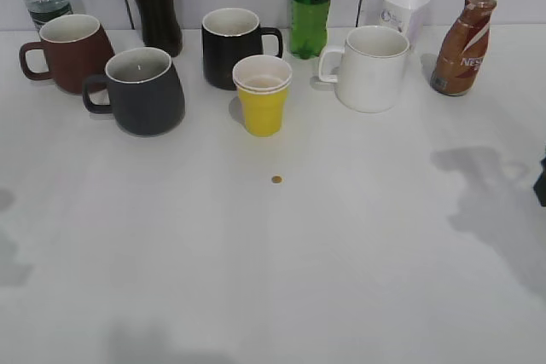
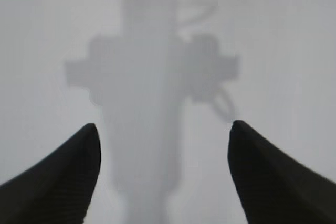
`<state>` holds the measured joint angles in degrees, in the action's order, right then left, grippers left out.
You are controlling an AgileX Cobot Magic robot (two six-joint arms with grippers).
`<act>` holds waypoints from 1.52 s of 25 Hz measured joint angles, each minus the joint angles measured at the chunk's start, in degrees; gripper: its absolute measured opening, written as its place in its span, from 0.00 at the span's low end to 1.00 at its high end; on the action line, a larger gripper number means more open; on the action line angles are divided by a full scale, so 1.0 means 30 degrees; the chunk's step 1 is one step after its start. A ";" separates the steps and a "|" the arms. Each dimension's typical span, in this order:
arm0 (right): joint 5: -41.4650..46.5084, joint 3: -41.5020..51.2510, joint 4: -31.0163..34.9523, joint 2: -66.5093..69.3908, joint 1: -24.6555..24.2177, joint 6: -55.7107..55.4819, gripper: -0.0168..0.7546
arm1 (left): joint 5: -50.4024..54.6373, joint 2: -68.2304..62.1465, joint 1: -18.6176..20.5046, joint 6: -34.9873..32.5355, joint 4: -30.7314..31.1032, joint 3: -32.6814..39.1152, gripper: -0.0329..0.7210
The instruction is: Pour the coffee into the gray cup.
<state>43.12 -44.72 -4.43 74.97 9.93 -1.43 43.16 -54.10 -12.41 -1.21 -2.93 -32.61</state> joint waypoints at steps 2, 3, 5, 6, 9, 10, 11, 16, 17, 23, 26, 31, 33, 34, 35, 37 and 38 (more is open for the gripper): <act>0.0845 0.0004 0.0348 -0.1299 0.0000 0.0000 0.79 | 0.1565 0.0164 0.0000 0.0000 -0.0528 -0.0464 0.57; 0.1205 0.0004 0.0447 -0.2106 0.0000 0.0000 0.79 | 0.2125 0.0316 0.0000 0.0000 -0.0746 -0.0701 0.60; 0.1816 0.0004 0.0538 -0.3758 0.0000 0.0017 0.79 | 0.3162 0.0838 0.0000 0.0000 -0.1200 -0.1074 0.63; 0.2013 0.0004 0.0578 -0.4721 0.0000 0.0017 0.79 | 0.3605 0.1192 0.0000 0.0000 -0.1353 -0.1245 0.65; 0.2464 0.0004 0.0598 -0.7515 0.0000 0.0035 0.78 | 0.4814 0.2881 0.0000 0.0000 -0.1808 -0.1482 0.66; 0.2577 0.0004 0.0598 -0.8446 0.0000 0.0035 0.78 | 0.5213 0.3561 0.0000 0.0000 -0.1828 -0.1490 0.66; 0.2643 0.0004 0.0598 -0.9179 0.0000 0.0035 0.78 | 0.5739 0.4121 0.0000 0.0000 -0.1828 -0.1505 0.66; 0.3449 -0.0004 0.0620 -1.2751 0.0014 -0.0102 0.78 | 0.7947 0.7225 0.0000 0.0000 -0.1709 -0.1505 0.66; 0.3793 -0.0004 0.0620 -1.3266 0.0014 -0.0139 0.78 | 0.8177 0.7964 0.0000 0.0000 -0.1691 -0.1505 0.66; 0.5761 0.0197 0.0620 -1.5199 0.0014 -0.0363 0.78 | 0.8573 1.1961 0.0000 0.0000 -0.1226 -0.1505 0.66; 0.6005 0.0926 0.0620 -1.6130 0.0014 -0.0590 0.78 | 0.8709 1.3637 0.0000 0.0000 -0.0736 -0.1505 0.66; 0.5999 0.2811 0.0397 -1.8062 0.0014 -0.0603 0.78 | 0.8872 1.5684 0.0156 0.0017 -0.0154 -0.1512 0.66; 0.5986 0.3575 0.0237 -1.8706 0.0014 -0.0603 0.78 | 0.8891 1.6094 0.0293 0.0017 -0.0139 -0.1512 0.66; 0.5960 0.3959 0.0220 -1.9006 0.0014 -0.0603 0.78 | 0.8891 1.6204 0.0367 0.0017 -0.0139 -0.1471 0.66; 0.5960 0.4253 0.0205 -1.9225 0.0014 -0.0603 0.78 | 0.8891 1.6244 0.0389 0.0017 -0.0139 -0.1348 0.66; 0.5943 0.4919 0.0159 -1.9638 0.0014 -0.0603 0.78 | 0.8727 1.6284 0.0405 0.0017 -0.0139 -0.0767 0.66; 0.5900 0.5162 0.0159 -1.9722 0.0014 -0.0603 0.78 | 0.8650 1.6284 0.0405 0.0017 -0.0139 -0.0332 0.66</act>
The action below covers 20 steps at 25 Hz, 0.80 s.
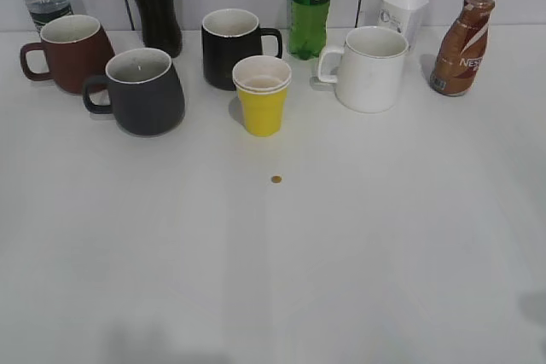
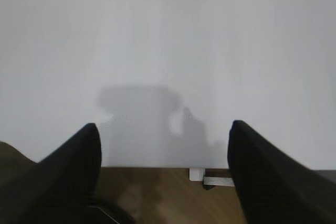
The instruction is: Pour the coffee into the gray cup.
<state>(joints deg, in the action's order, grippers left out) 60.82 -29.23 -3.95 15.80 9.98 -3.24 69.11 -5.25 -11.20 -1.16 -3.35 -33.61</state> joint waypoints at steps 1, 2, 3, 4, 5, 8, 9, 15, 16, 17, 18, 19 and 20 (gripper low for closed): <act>-0.0004 0.0112 -0.0009 -0.0042 0.0000 0.0000 0.78 | -0.0029 0.0000 0.0000 0.0000 0.0000 0.0253 0.66; -0.0021 0.0154 -0.0009 -0.0066 0.0000 0.0000 0.78 | -0.0178 0.0000 0.0000 0.0000 -0.0018 0.0322 0.66; -0.0043 0.0154 -0.0009 -0.0066 0.0000 0.0000 0.78 | -0.0475 0.0000 0.0000 0.0000 -0.0018 0.0387 0.66; -0.0068 0.0154 -0.0009 -0.0066 0.0000 0.0000 0.78 | -0.0717 0.0000 0.0000 0.0000 -0.0018 0.0425 0.66; -0.0105 0.0154 -0.0009 -0.0066 0.0000 0.0000 0.78 | -0.1034 0.0000 0.0000 0.0000 -0.0018 0.0496 0.66; -0.0145 0.0154 -0.0009 -0.0066 0.0000 0.0000 0.78 | -0.2028 0.0000 0.0000 0.0000 -0.0018 0.0879 0.66; -0.0167 0.0154 -0.0009 -0.0066 0.0000 0.0000 0.78 | -0.2315 0.0000 0.0000 0.0000 -0.0018 0.1058 0.66; -0.0210 0.0154 0.0260 -0.0066 0.0000 0.0144 0.78 | -0.2636 0.0000 0.0000 0.0053 -0.0030 0.1259 0.66; -0.0210 0.0154 0.0388 -0.0066 0.0000 0.0385 0.78 | -0.2634 0.0000 0.0000 0.0053 -0.0030 0.1259 0.66; -0.0210 0.0154 0.0607 -0.0066 0.0000 0.0603 0.78 | -0.2634 0.0000 0.0000 0.0053 -0.0030 0.1259 0.66; -0.0210 0.0154 0.0906 -0.0066 0.0000 0.0942 0.78 | -0.2634 0.0000 0.0000 0.0053 -0.0030 0.1259 0.66; -0.0210 0.0154 0.1126 -0.0066 0.0000 0.1206 0.78 | -0.2634 0.0000 0.0000 0.0053 -0.0030 0.1259 0.66; -0.0222 0.0154 0.1317 -0.0066 0.0000 0.1376 0.78 | -0.2634 0.0000 0.0000 0.0053 -0.0030 0.1259 0.66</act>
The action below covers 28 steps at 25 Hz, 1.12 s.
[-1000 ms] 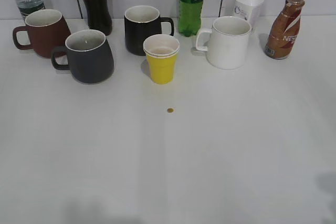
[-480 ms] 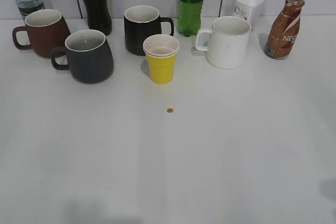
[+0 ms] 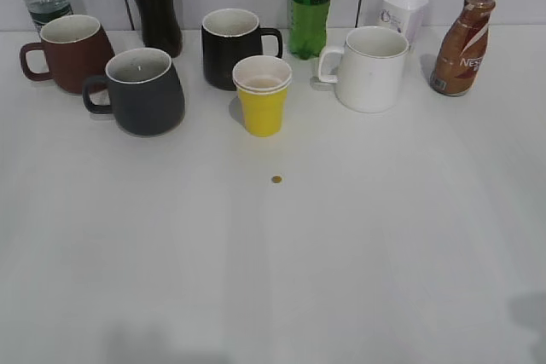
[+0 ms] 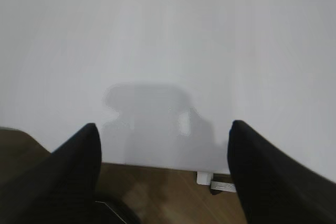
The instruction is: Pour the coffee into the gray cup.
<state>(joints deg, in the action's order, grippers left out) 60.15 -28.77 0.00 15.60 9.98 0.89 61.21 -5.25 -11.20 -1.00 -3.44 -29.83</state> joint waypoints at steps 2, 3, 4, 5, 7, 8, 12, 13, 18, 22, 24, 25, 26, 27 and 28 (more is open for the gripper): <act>0.0000 0.0000 0.0000 0.0000 0.0000 0.0142 0.78 | 0.0000 0.0000 0.0000 0.0000 0.0000 0.0000 0.66; 0.0000 0.0000 0.0000 0.0000 0.0000 0.0142 0.78 | 0.0000 0.0000 0.0000 0.0000 0.0000 0.0000 0.66; 0.0000 0.0000 0.0000 0.0000 0.0000 0.0142 0.78 | 0.0000 0.0000 0.0000 0.0000 0.0000 0.0000 0.66; -0.0008 0.0000 0.0000 0.0000 0.0000 0.0063 0.78 | 0.0000 0.0000 0.0000 0.0000 0.0000 0.0000 0.66; -0.0008 0.0000 0.0000 0.0000 0.0000 -0.0026 0.78 | 0.0000 0.0000 0.0000 0.0000 -0.0008 0.0000 0.66; -0.0008 0.0000 0.0000 0.0000 0.0000 -0.0111 0.78 | 0.0000 0.0000 0.0000 0.0000 -0.0027 0.0000 0.66; -0.0024 0.0000 0.0000 0.0000 0.0000 -0.0431 0.78 | 0.0000 0.0000 0.0000 0.0000 -0.0024 0.0000 0.66; -0.0024 0.0000 0.0000 0.0000 0.0000 -0.0476 0.78 | 0.0000 0.0000 0.0000 0.0000 -0.0024 0.0000 0.65; -0.0044 0.0000 0.0000 0.0000 0.0000 -0.0541 0.78 | 0.0000 0.0000 0.0000 0.0000 -0.0024 0.0000 0.61; -0.0061 0.0000 0.0000 0.0000 0.0000 -0.0559 0.78 | 0.0000 0.0000 0.0000 0.0000 -0.0024 0.0000 0.58; -0.0078 0.0000 0.0000 0.0000 0.0000 -0.0559 0.78 | 0.0000 0.0000 0.0000 0.0000 -0.0024 0.0000 0.58; -0.0078 0.0000 0.0000 0.0000 0.0000 -0.0559 0.78 | 0.0000 0.0000 0.0000 0.0000 -0.0024 0.0000 0.57; -0.0078 0.0000 0.0000 0.0000 0.0000 -0.0559 0.78 | 0.0000 0.0000 0.0000 0.0000 -0.0024 0.0000 0.57; -0.0078 0.0000 0.0000 0.0000 0.0000 -0.0559 0.78 | 0.0000 0.0000 0.0000 0.0000 -0.0024 0.0000 0.57; -0.0078 0.0000 0.0000 0.0000 0.0000 -0.0559 0.78 | 0.0000 0.0000 0.0000 0.0000 -0.0024 0.0000 0.56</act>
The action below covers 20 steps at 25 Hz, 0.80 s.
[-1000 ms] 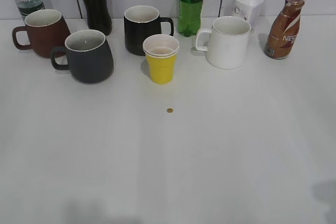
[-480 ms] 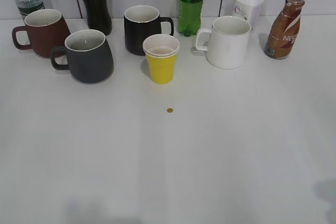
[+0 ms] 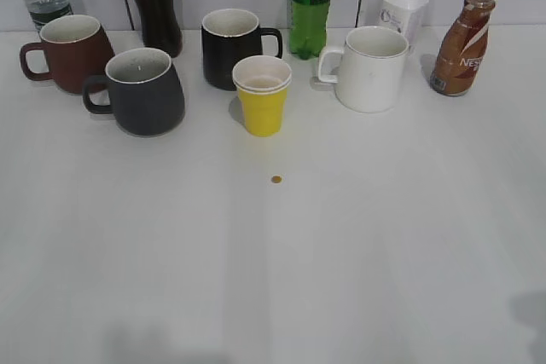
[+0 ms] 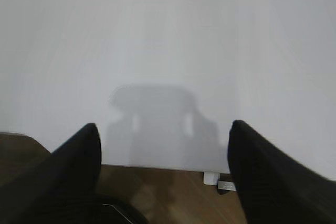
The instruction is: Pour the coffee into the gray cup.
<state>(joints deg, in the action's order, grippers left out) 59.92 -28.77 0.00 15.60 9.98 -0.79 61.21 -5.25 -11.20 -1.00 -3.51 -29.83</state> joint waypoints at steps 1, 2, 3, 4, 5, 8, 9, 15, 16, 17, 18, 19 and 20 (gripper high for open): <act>0.0000 0.0000 0.0000 0.0000 0.0000 0.0000 0.78 | 0.0000 0.0000 0.0000 0.0000 0.0000 0.0000 0.55; 0.0000 0.0000 0.0000 -0.0040 0.0000 0.0000 0.78 | -0.0005 0.0000 0.0000 0.0000 0.0000 0.0000 0.54; 0.0000 0.0000 0.0000 -0.0160 -0.0106 0.0000 0.78 | -0.0005 0.0000 0.0000 0.0000 0.0000 0.0000 0.53; 0.0000 0.0000 0.0000 -0.0282 -0.0252 0.0000 0.78 | -0.0005 0.0000 0.0000 0.0000 0.0000 0.0000 0.52; -0.0017 0.0000 0.0000 -0.0470 -0.0460 0.0000 0.78 | -0.0005 0.0000 0.0000 0.0000 0.0000 0.0000 0.52; -0.0017 0.0000 0.0000 -0.1234 -0.1586 0.0000 0.78 | -0.0005 0.0000 0.0425 0.0000 -0.0020 0.0004 0.49; -0.0038 0.0000 0.0000 -0.1605 -0.1983 0.0000 0.78 | -0.0021 0.0000 0.0691 0.0000 -0.0020 0.0004 0.48; -0.0038 0.0000 0.0000 -0.4365 -0.2783 -0.0019 0.78 | -0.0021 0.0080 0.2580 0.0000 -0.0020 0.0020 0.42; -0.0038 0.0000 0.0000 -0.4884 -0.2788 -0.0019 0.78 | -0.0021 0.0251 0.2940 0.0000 -0.0020 0.0020 0.42; -0.0056 0.0000 0.0000 -0.5193 -0.2788 -0.0019 0.78 | -0.0021 0.0511 0.3286 0.0000 -0.0020 0.0020 0.41; -0.0037 0.0000 0.0000 -0.5270 -0.2803 -0.0019 0.78 | -0.0021 0.0771 0.3551 0.0000 -0.0020 0.0020 0.41; -0.0078 0.0000 0.0000 -0.5336 -0.2803 -0.0019 0.78 | -0.0025 0.1135 0.3848 0.0000 -0.0020 0.0020 0.41; -0.0062 0.0000 0.0000 -0.5357 -0.2803 -0.0019 0.78 | -0.0025 0.1513 0.4097 0.0000 -0.0020 0.0020 0.40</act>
<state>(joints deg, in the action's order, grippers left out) 59.73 -28.77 0.00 -0.47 1.57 -0.84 61.13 -0.71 1.09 -1.00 -3.57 -29.77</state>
